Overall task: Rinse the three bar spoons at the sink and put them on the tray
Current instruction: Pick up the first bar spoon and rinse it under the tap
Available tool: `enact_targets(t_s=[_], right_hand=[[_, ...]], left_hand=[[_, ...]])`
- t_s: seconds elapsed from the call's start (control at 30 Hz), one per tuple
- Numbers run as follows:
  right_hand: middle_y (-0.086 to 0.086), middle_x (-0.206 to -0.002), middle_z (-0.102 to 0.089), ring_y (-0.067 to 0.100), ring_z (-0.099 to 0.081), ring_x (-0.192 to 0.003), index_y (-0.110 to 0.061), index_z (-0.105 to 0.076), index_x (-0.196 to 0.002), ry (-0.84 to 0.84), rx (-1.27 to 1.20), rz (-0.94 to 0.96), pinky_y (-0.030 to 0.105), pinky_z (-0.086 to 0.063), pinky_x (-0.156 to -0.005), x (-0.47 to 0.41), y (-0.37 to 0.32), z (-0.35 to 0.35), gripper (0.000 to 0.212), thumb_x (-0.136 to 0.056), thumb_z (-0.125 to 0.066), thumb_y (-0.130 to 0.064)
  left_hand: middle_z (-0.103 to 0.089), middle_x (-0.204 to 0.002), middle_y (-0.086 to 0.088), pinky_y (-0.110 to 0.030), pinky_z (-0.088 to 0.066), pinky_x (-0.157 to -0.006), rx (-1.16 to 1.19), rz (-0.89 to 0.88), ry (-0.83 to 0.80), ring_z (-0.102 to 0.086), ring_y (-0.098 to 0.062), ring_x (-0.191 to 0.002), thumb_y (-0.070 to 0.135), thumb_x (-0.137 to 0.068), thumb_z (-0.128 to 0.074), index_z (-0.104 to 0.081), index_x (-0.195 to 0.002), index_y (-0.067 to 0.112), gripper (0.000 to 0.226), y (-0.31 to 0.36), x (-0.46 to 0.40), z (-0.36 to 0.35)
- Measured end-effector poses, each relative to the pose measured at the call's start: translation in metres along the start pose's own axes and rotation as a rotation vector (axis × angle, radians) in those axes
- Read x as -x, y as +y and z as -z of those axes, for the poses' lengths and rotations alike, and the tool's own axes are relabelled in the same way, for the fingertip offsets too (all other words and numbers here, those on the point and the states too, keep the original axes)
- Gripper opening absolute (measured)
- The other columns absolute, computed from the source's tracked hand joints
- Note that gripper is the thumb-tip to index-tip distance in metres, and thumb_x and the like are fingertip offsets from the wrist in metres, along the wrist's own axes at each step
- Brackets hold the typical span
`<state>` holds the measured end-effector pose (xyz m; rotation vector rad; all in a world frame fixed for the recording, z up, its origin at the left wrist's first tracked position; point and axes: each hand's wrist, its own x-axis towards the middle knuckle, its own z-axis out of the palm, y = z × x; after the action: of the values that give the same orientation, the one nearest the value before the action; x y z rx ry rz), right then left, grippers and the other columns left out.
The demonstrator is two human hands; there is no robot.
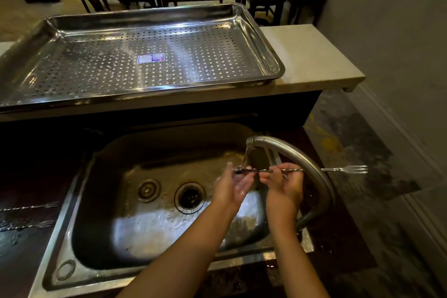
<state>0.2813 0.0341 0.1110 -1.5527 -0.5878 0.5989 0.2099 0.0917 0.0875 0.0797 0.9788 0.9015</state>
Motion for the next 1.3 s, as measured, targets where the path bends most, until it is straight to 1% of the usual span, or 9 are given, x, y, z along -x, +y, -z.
enact_targets(t_s=[0.13,0.23,0.4,0.5,0.6,0.83,1.0,1.1,1.3], right_hand=[[-0.004,-0.072,-0.068,0.002,-0.068,-0.067,-0.033,-0.052,-0.073,0.005,-0.07,-0.006,0.019,-0.055,-0.063,-0.001,-0.005,0.0,0.031,-0.093,-0.047,-0.01],[-0.004,-0.076,-0.068,0.002,-0.069,-0.066,-0.029,-0.051,-0.074,0.037,-0.129,-0.037,0.011,-0.054,-0.059,0.001,-0.006,-0.002,0.027,-0.092,-0.05,-0.008],[0.002,-0.06,-0.069,0.007,-0.069,-0.056,-0.021,-0.054,-0.069,0.165,-0.307,-0.154,0.015,-0.057,-0.056,-0.004,-0.009,-0.004,0.029,-0.092,-0.049,-0.004],[-0.007,-0.054,-0.071,0.009,-0.07,-0.056,-0.019,-0.054,-0.07,0.18,-0.336,-0.178,0.017,-0.058,-0.056,-0.003,-0.011,-0.005,0.026,-0.093,-0.05,-0.007],[0.008,-0.056,-0.067,0.012,-0.069,-0.054,-0.015,-0.052,-0.071,0.211,-0.408,-0.22,0.019,-0.058,-0.053,-0.003,-0.013,-0.008,0.025,-0.093,-0.048,-0.005],[0.019,-0.075,-0.064,0.014,-0.07,-0.054,-0.002,-0.051,-0.089,0.244,-0.45,-0.304,0.02,-0.058,-0.052,-0.006,-0.005,-0.008,0.007,-0.094,-0.045,-0.003],[0.021,-0.081,-0.063,0.015,-0.07,-0.054,-0.004,-0.045,-0.104,0.223,-0.551,-0.35,0.019,-0.056,-0.05,-0.005,-0.001,-0.018,0.011,-0.094,-0.045,-0.003],[0.021,-0.083,-0.062,0.014,-0.069,-0.053,-0.006,-0.045,-0.094,0.197,-0.58,-0.396,0.019,-0.056,-0.049,-0.001,0.0,-0.031,0.006,-0.092,-0.049,-0.002],[0.005,-0.089,-0.066,0.01,-0.067,-0.072,-0.024,-0.043,-0.09,0.036,-0.436,-0.398,0.016,-0.051,-0.055,0.012,0.0,-0.067,0.038,-0.075,-0.073,-0.006]], left_hand=[[-0.069,-0.061,-0.014,-0.02,-0.057,-0.053,-0.086,-0.027,0.032,-0.068,-0.013,-0.049,-0.005,-0.088,-0.053,-0.058,-0.082,-0.004,0.007,0.003,0.001,-0.005],[-0.07,-0.06,-0.014,-0.023,-0.057,-0.052,-0.083,-0.088,0.09,-0.068,-0.014,-0.048,0.005,-0.094,-0.047,-0.053,-0.084,0.003,0.012,0.005,-0.001,-0.003],[-0.074,-0.071,-0.007,-0.021,-0.057,-0.056,-0.041,-0.089,-0.112,-0.072,-0.013,-0.066,0.01,-0.092,-0.052,-0.06,-0.085,0.006,0.011,0.005,0.007,-0.001],[-0.069,-0.065,-0.007,-0.017,-0.055,-0.053,-0.114,-0.152,-0.053,-0.068,-0.01,-0.056,0.005,-0.089,-0.054,-0.059,-0.083,0.003,0.009,0.007,0.01,-0.003],[-0.064,-0.046,-0.005,-0.015,-0.054,-0.046,-0.105,-0.195,0.016,-0.067,-0.013,-0.046,0.008,-0.093,-0.05,-0.053,-0.078,0.002,0.017,0.011,0.011,-0.006],[-0.072,-0.078,-0.01,-0.02,-0.058,-0.065,-0.15,-0.201,-0.131,-0.072,-0.012,-0.069,-0.003,-0.085,-0.058,-0.059,-0.084,0.005,0.009,0.003,0.015,-0.014],[-0.074,-0.065,-0.007,-0.018,-0.057,-0.057,-0.13,-0.293,-0.044,-0.072,-0.013,-0.062,0.011,-0.096,-0.043,-0.061,-0.084,0.002,0.024,0.009,0.019,-0.01],[-0.073,-0.08,-0.009,-0.018,-0.058,-0.062,-0.134,-0.335,-0.06,-0.072,-0.012,-0.069,0.0,-0.092,-0.047,-0.058,-0.097,0.002,0.012,0.016,0.023,-0.007],[-0.074,-0.085,-0.005,-0.015,-0.054,-0.06,-0.229,-0.472,-0.028,-0.072,-0.01,-0.079,-0.002,-0.088,-0.053,-0.062,-0.084,0.01,0.015,0.034,0.029,0.006]])
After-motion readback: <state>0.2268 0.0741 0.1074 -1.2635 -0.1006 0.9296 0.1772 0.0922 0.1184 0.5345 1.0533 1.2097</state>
